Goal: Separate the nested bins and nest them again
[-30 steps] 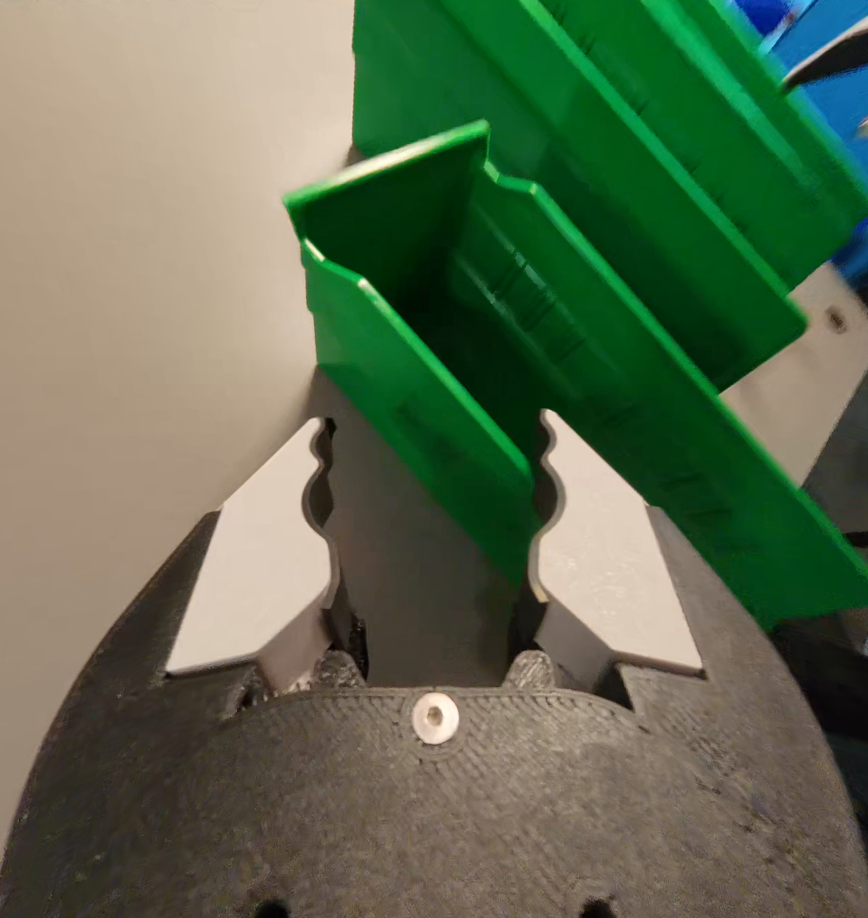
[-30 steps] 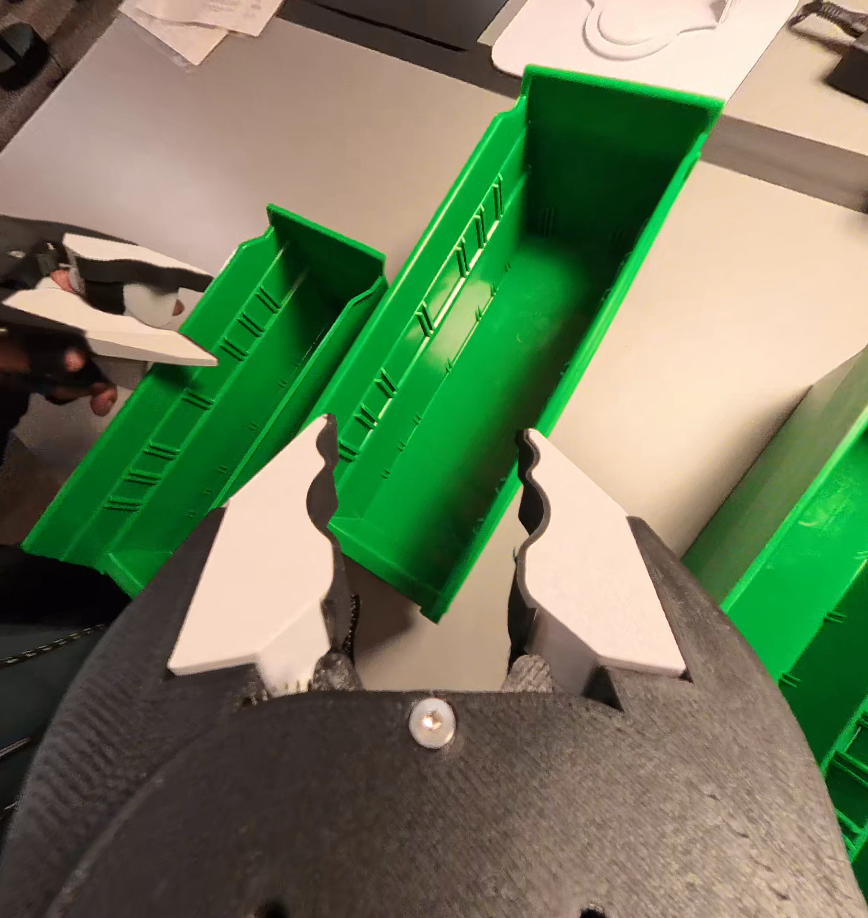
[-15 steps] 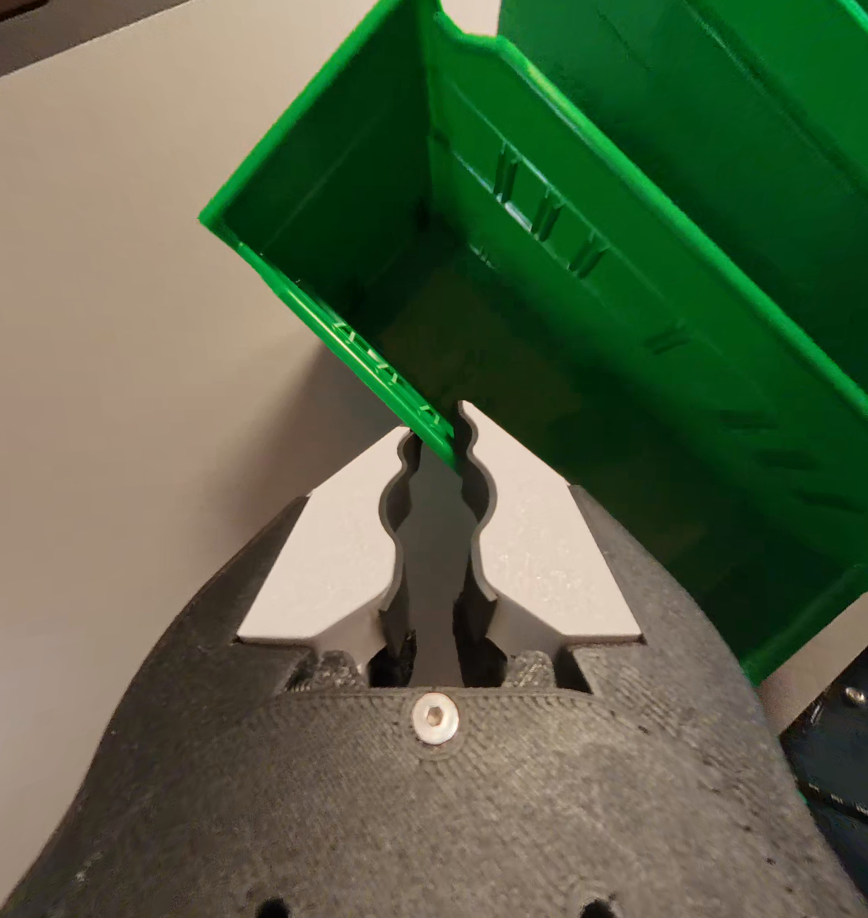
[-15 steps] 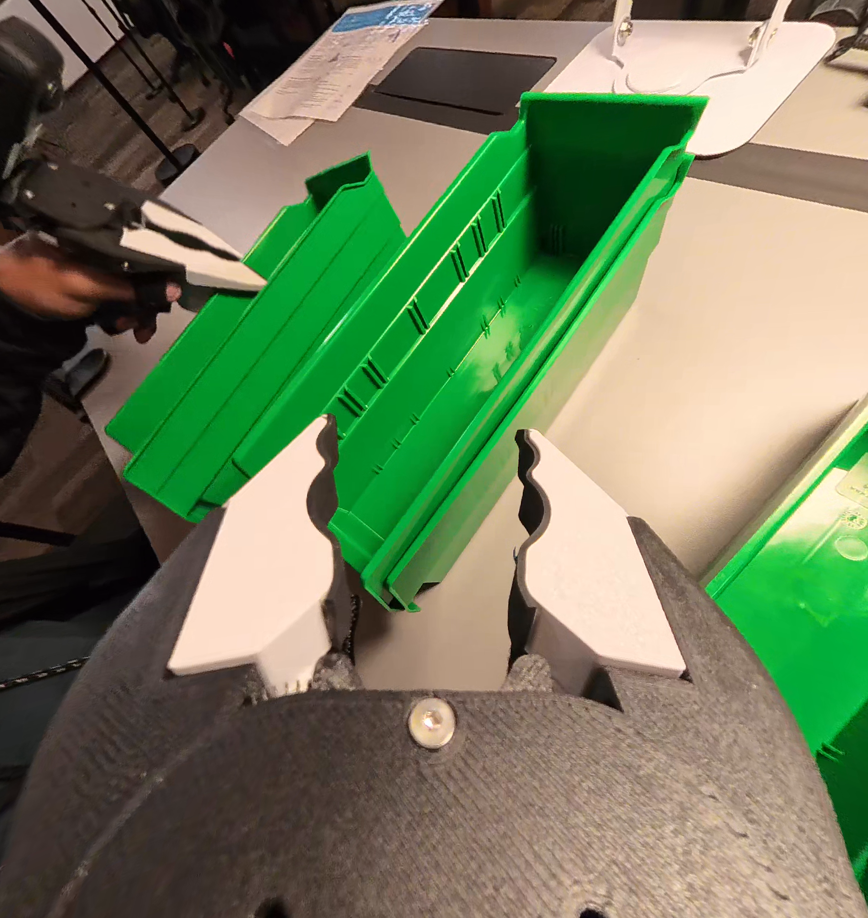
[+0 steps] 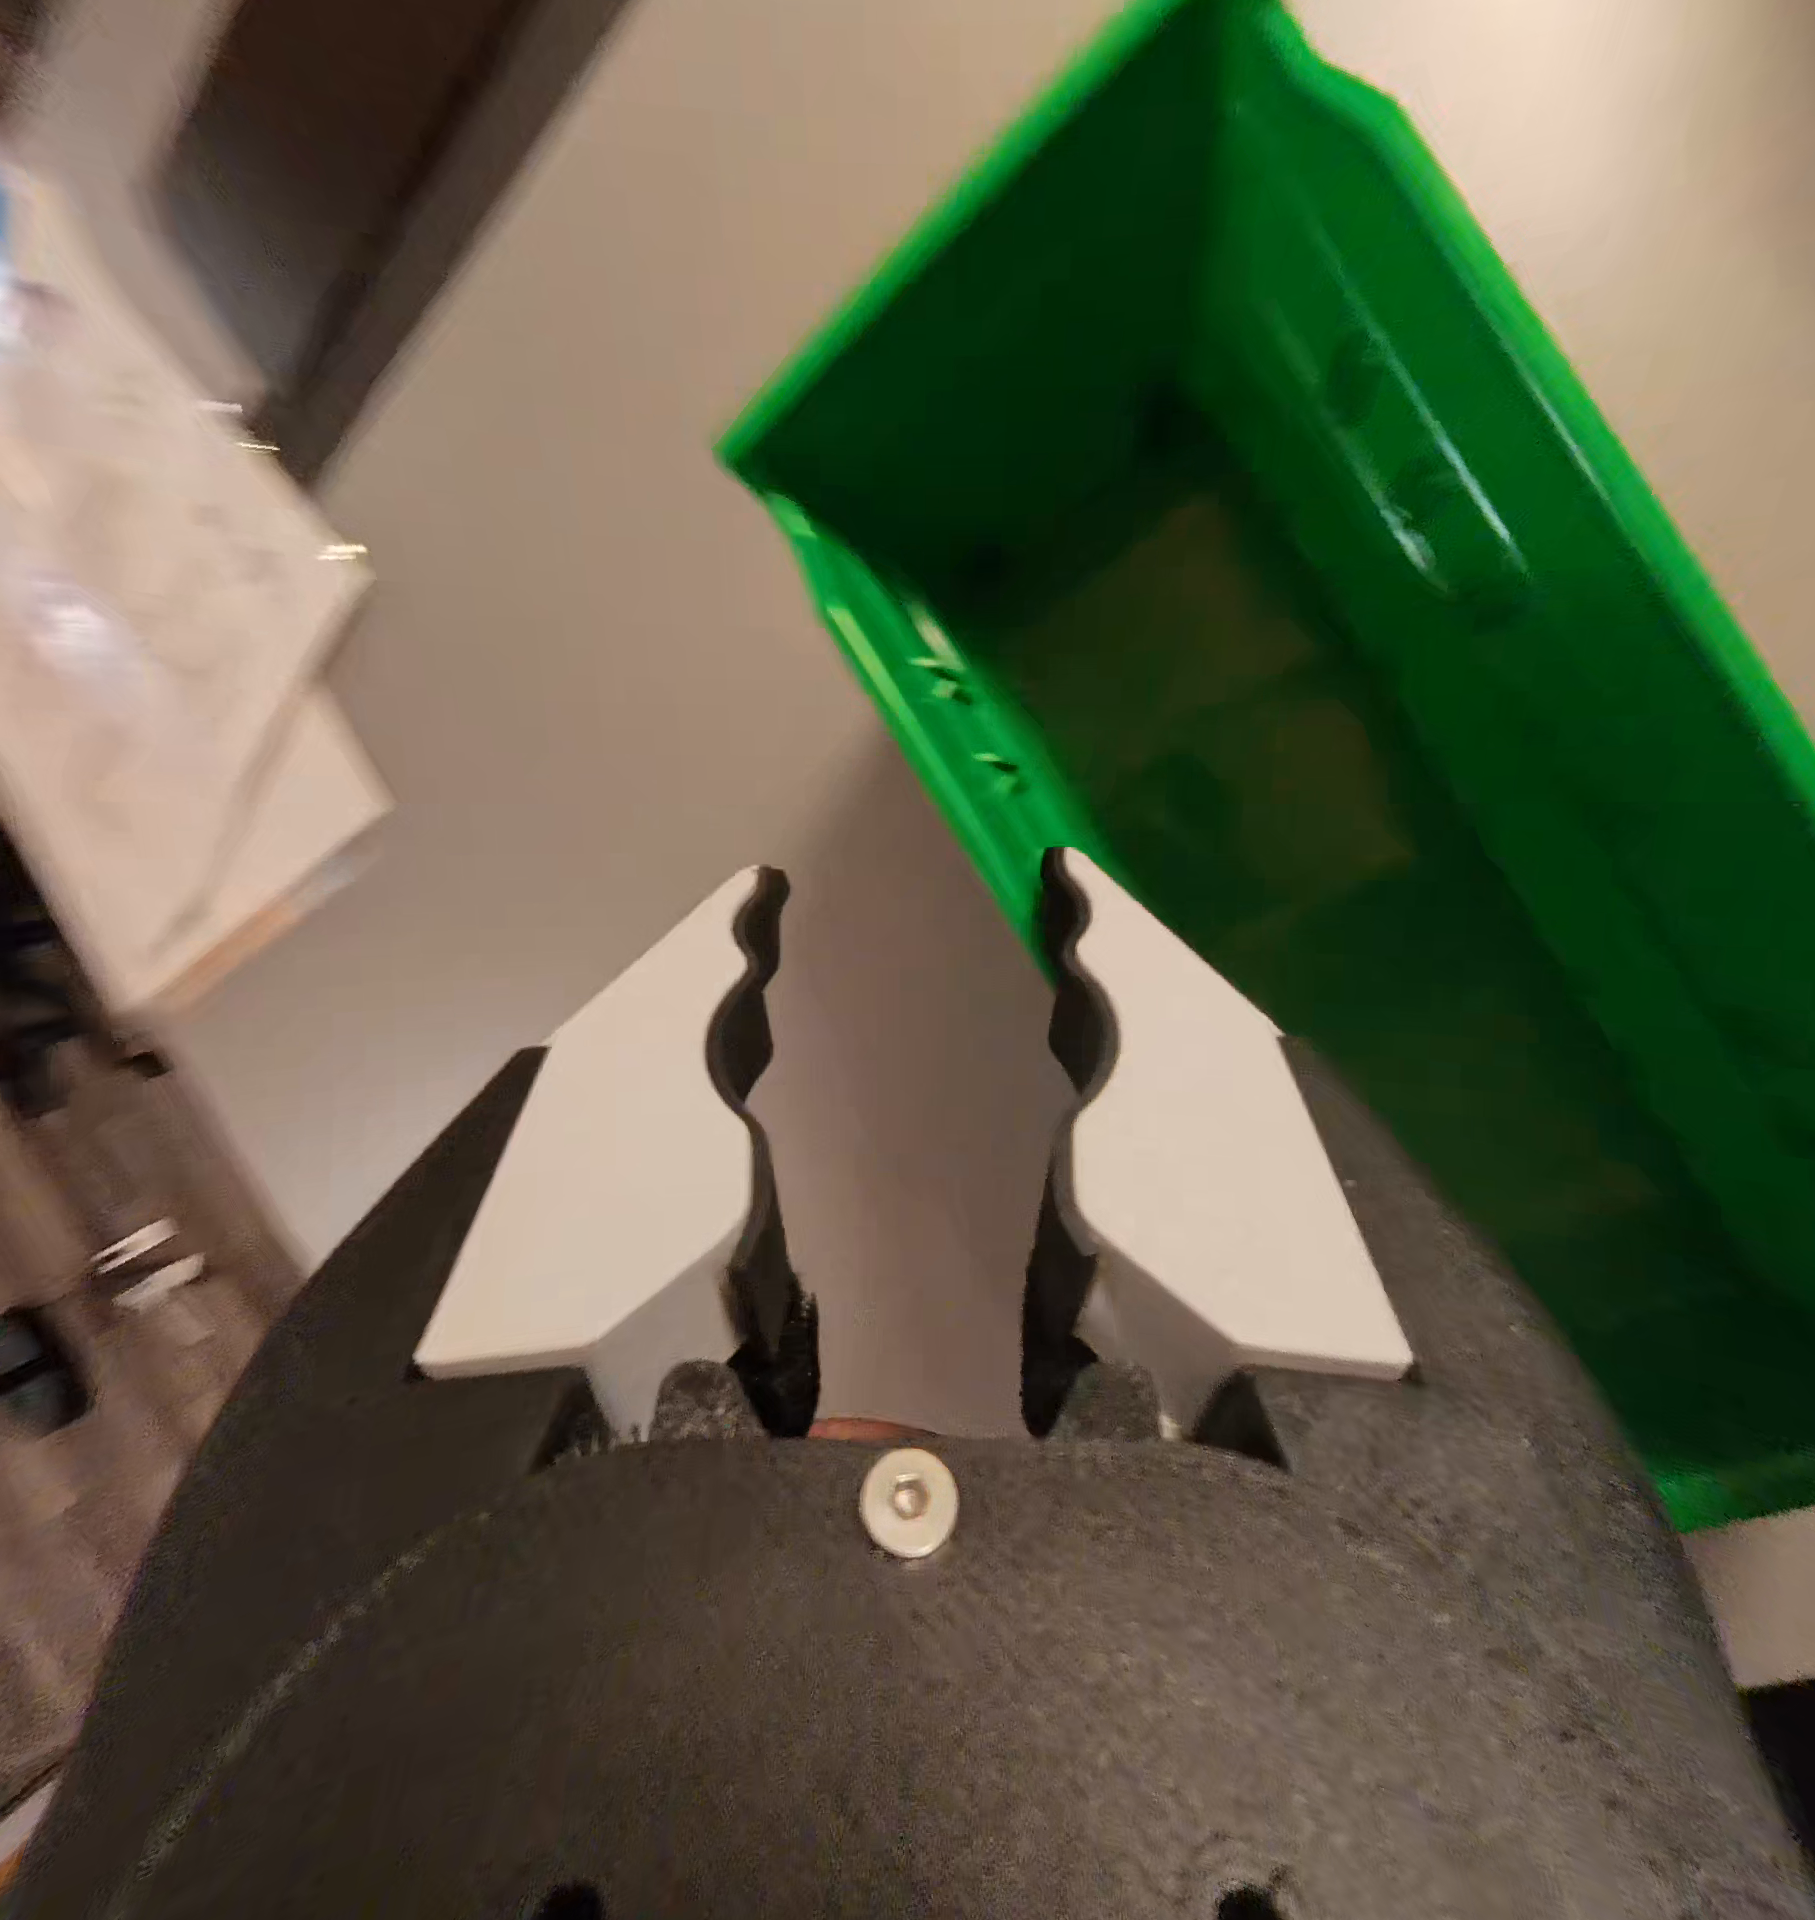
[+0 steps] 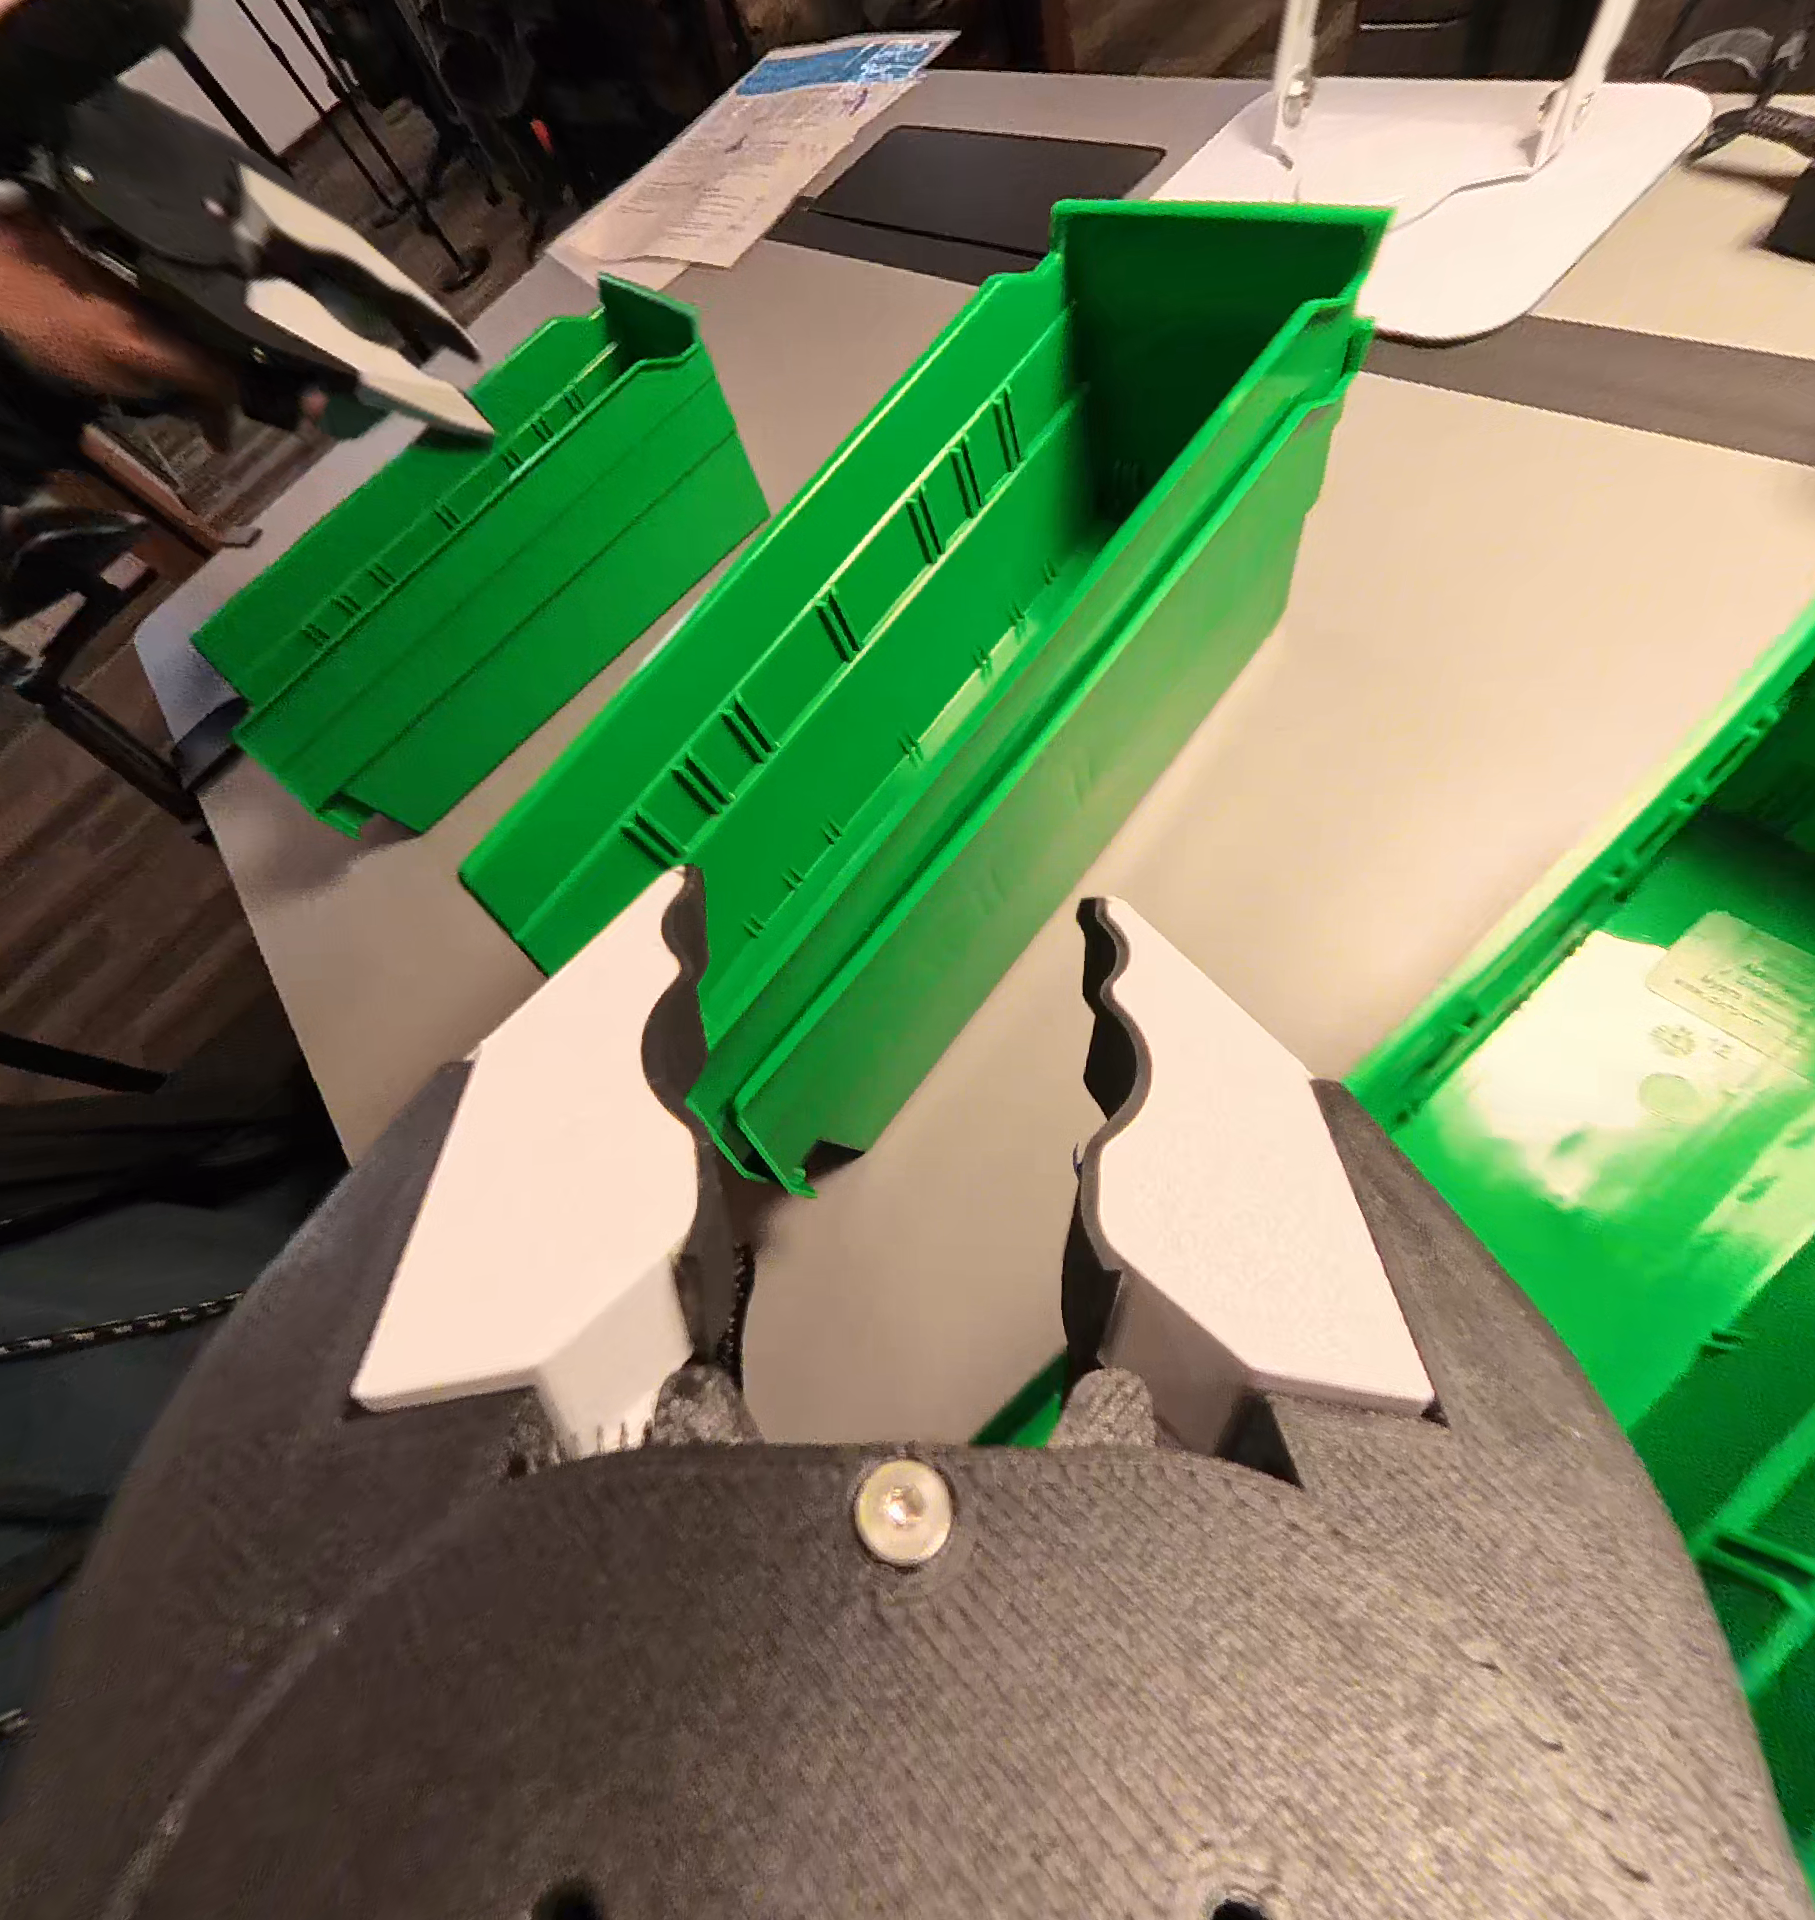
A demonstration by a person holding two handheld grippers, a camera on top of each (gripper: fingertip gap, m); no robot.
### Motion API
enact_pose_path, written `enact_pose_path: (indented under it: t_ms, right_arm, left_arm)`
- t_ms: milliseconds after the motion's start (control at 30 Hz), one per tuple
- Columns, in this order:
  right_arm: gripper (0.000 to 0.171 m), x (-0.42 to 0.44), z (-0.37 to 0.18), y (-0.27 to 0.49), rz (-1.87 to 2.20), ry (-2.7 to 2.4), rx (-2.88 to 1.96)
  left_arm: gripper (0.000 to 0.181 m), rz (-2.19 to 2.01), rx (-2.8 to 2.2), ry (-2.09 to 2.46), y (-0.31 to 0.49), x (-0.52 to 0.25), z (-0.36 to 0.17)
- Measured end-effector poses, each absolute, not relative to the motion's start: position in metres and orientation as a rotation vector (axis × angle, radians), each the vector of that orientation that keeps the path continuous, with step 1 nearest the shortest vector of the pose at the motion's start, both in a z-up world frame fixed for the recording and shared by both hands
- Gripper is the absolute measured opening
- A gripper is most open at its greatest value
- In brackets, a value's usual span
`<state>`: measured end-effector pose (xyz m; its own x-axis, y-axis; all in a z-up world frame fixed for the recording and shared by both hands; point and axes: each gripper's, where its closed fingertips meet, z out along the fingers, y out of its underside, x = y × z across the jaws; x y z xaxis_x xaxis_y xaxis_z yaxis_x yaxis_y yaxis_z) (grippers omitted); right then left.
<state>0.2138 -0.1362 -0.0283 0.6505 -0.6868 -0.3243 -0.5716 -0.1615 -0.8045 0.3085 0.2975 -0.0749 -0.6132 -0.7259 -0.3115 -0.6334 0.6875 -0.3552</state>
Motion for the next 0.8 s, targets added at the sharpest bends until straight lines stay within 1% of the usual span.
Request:
enact_pose_path:
  t_ms: [33,100,167,233,300,367,500,600,667,800]
  right_arm:
    - [0.073,0.215,-0.028,-0.143,-0.149,1.011,-1.837]
    - [0.073,0.219,-0.024,-0.158,-0.178,1.021,-1.834]
    - [0.073,0.223,-0.016,-0.171,-0.193,1.004,-1.821]
    - [0.073,0.228,-0.008,-0.184,-0.201,0.984,-1.805]
    - [0.073,0.235,-0.002,-0.199,-0.216,0.966,-1.792]
    - [0.073,0.240,-0.001,-0.214,-0.219,0.968,-1.777]
    - [0.073,0.243,-0.006,-0.241,-0.229,1.014,-1.706]
    - [0.073,0.241,-0.015,-0.256,-0.223,1.011,-1.698]
    - [0.072,0.242,-0.017,-0.265,-0.228,1.022,-1.676]
    - [0.072,0.240,-0.016,-0.261,-0.217,1.010,-1.663]
  left_arm:
    - [0.057,-0.254,-1.039,2.411,0.303,0.313,-0.060]
    - [0.073,-0.301,-0.989,2.369,0.288,0.317,-0.029]
    - [0.087,-0.415,-0.794,2.445,0.244,0.312,-0.007]
    - [0.100,-0.473,-0.454,2.543,0.191,0.301,0.002]
    - [0.111,-0.490,-0.067,2.650,0.141,0.284,-0.005]
    - [0.115,-0.514,0.193,2.723,0.098,0.272,-0.017]
    - [0.118,-0.515,0.279,2.811,0.036,0.275,-0.026]
    - [0.118,-0.572,0.514,2.785,0.003,0.269,-0.020]
    - [0.118,-0.545,0.498,2.780,-0.008,0.278,-0.017]
    - [0.118,-0.572,0.221,2.826,-0.022,0.292,-0.015]
